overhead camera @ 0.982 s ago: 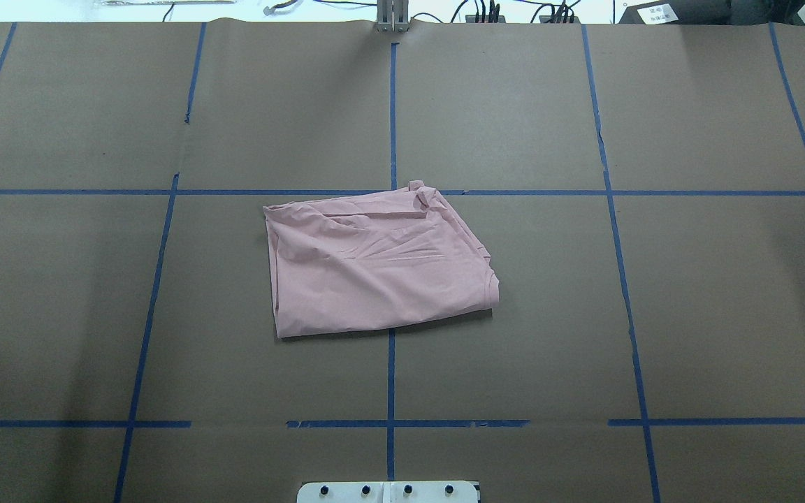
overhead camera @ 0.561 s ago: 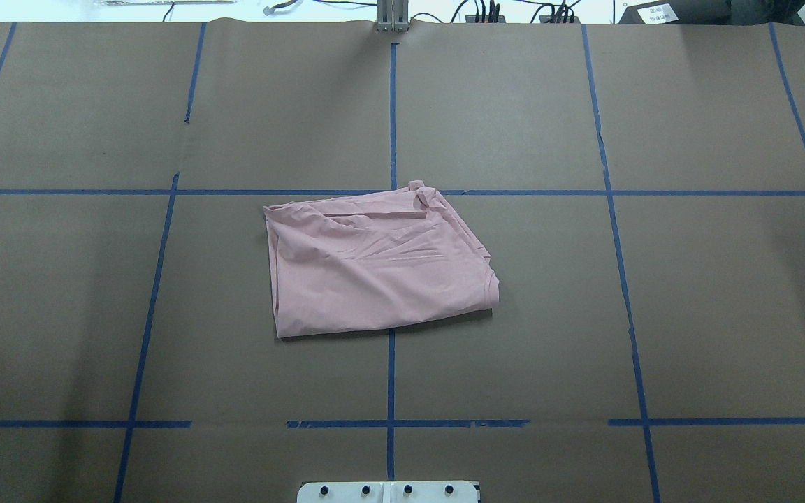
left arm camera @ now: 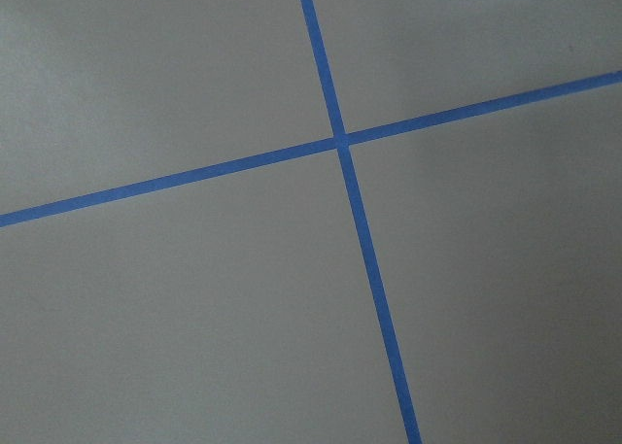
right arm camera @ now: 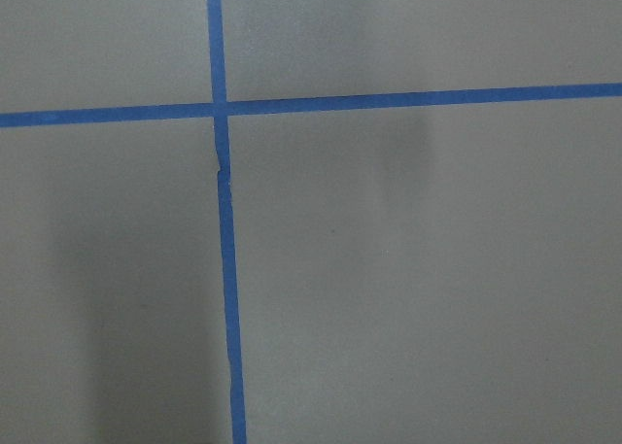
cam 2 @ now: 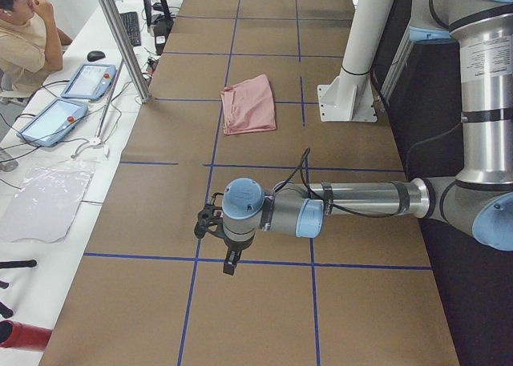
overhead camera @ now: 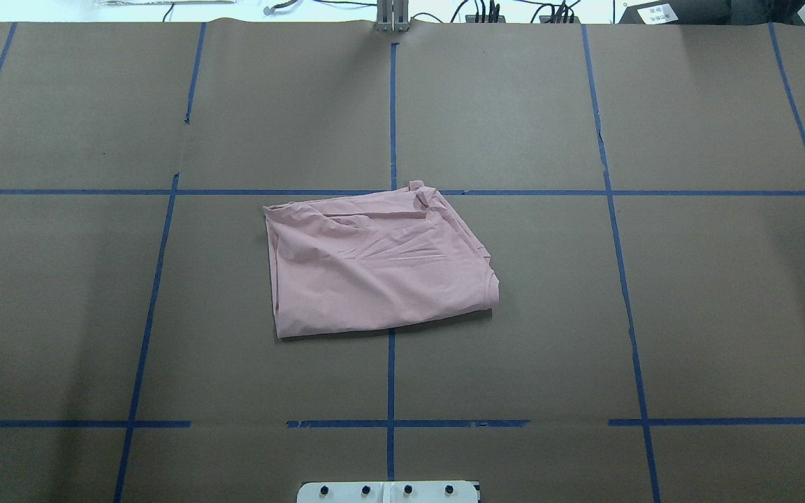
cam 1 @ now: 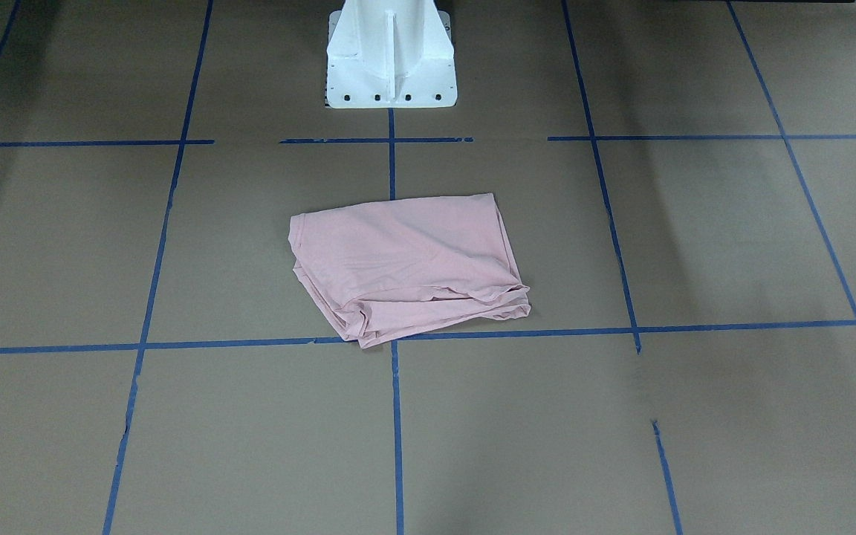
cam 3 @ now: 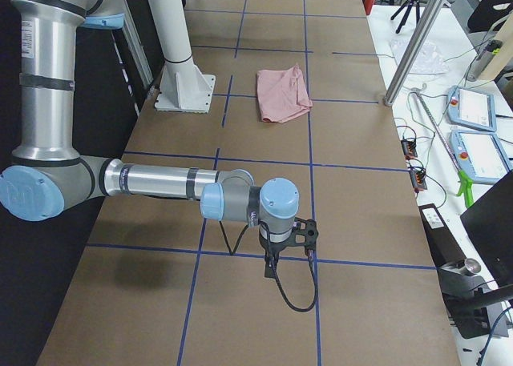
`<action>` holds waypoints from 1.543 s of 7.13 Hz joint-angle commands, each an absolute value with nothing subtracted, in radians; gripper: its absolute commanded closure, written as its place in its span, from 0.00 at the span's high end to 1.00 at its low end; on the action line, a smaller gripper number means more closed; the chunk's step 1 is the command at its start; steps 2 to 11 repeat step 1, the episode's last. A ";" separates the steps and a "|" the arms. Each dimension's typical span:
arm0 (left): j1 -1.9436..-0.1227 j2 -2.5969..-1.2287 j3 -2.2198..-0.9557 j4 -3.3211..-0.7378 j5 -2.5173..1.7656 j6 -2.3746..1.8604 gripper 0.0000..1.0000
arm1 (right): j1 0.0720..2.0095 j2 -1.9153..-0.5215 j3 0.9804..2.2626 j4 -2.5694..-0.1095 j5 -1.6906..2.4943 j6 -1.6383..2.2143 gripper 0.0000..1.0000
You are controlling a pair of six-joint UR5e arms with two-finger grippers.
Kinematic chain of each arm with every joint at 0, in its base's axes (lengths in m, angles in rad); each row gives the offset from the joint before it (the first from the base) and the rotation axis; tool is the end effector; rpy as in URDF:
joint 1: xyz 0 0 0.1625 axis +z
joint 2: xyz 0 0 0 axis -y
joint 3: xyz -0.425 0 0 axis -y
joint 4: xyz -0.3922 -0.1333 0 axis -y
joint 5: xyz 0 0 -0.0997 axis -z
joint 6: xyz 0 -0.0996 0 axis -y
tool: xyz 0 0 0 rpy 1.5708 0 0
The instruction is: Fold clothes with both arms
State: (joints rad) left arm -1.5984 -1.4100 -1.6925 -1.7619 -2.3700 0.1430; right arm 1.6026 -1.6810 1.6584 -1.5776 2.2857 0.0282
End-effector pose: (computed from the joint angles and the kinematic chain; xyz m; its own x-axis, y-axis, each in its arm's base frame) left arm -0.0738 -0.4310 0.6509 0.6968 0.2292 -0.6797 -0.0728 0.9653 0.2509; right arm 0.0821 -0.4404 0.6719 0.7530 0.0714 0.6542 -0.0530 0.9974 -0.0479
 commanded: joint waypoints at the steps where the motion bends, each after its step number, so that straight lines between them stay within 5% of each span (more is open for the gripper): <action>1: -1.598 -1.410 -1.692 -1.761 -2.370 0.144 1.00 | 1.603 -1.681 1.657 -1.578 2.286 0.028 1.00; 11: -1.598 -1.410 -1.692 -1.761 -2.370 0.144 1.00 | 1.603 -1.681 1.657 -1.578 2.286 0.028 1.00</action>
